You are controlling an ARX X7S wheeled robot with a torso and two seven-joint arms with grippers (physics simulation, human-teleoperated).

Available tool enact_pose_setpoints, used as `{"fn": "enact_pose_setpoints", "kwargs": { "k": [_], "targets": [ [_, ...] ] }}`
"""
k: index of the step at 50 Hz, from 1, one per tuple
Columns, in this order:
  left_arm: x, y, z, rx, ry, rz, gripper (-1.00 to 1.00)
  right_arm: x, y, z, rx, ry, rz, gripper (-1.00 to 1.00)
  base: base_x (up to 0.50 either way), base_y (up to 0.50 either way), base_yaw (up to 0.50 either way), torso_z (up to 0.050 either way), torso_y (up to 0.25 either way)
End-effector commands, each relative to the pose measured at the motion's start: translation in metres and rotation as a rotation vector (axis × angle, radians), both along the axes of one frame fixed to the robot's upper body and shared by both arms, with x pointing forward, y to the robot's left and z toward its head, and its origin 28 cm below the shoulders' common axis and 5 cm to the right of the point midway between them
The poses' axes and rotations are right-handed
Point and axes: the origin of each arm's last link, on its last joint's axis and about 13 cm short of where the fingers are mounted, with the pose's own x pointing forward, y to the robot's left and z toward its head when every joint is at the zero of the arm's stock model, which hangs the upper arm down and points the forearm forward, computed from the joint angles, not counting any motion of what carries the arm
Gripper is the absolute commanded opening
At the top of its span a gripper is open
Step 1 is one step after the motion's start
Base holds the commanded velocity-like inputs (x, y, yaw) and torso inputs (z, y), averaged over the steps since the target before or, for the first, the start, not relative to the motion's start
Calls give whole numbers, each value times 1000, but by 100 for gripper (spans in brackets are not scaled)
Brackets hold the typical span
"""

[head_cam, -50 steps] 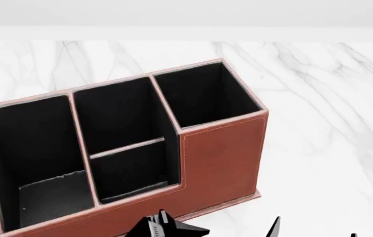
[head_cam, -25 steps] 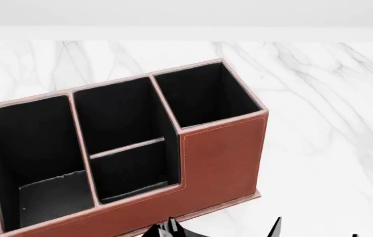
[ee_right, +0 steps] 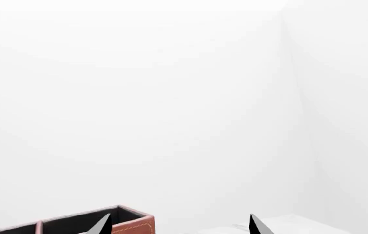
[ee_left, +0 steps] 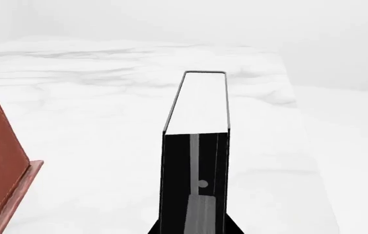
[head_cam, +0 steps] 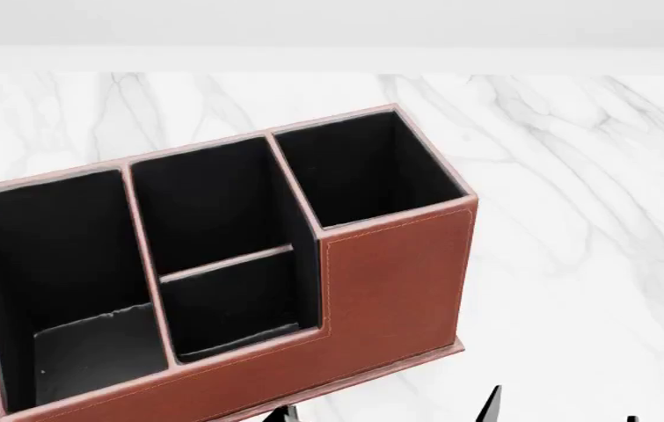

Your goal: Pick up the book and place it in the back compartment of the caddy.

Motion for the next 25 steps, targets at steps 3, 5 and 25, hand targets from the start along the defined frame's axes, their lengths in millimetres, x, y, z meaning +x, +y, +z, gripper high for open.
{"fn": "enact_pose_setpoints", "kwargs": {
  "k": [3,5,25],
  "targets": [
    [2,17,10,3,-21,70,-100,1,-1,0,2,1,-6,100,0,0,0,0,0],
    [3,21,14,7,-30,85,-100,0,-1,0,2,0,-6,100,0,0,1,0,0],
    [-3,41,41,15,-111,150,-100,0,-1,0,3,-5,-12,100,0,0,0,0,1]
  ]
}}
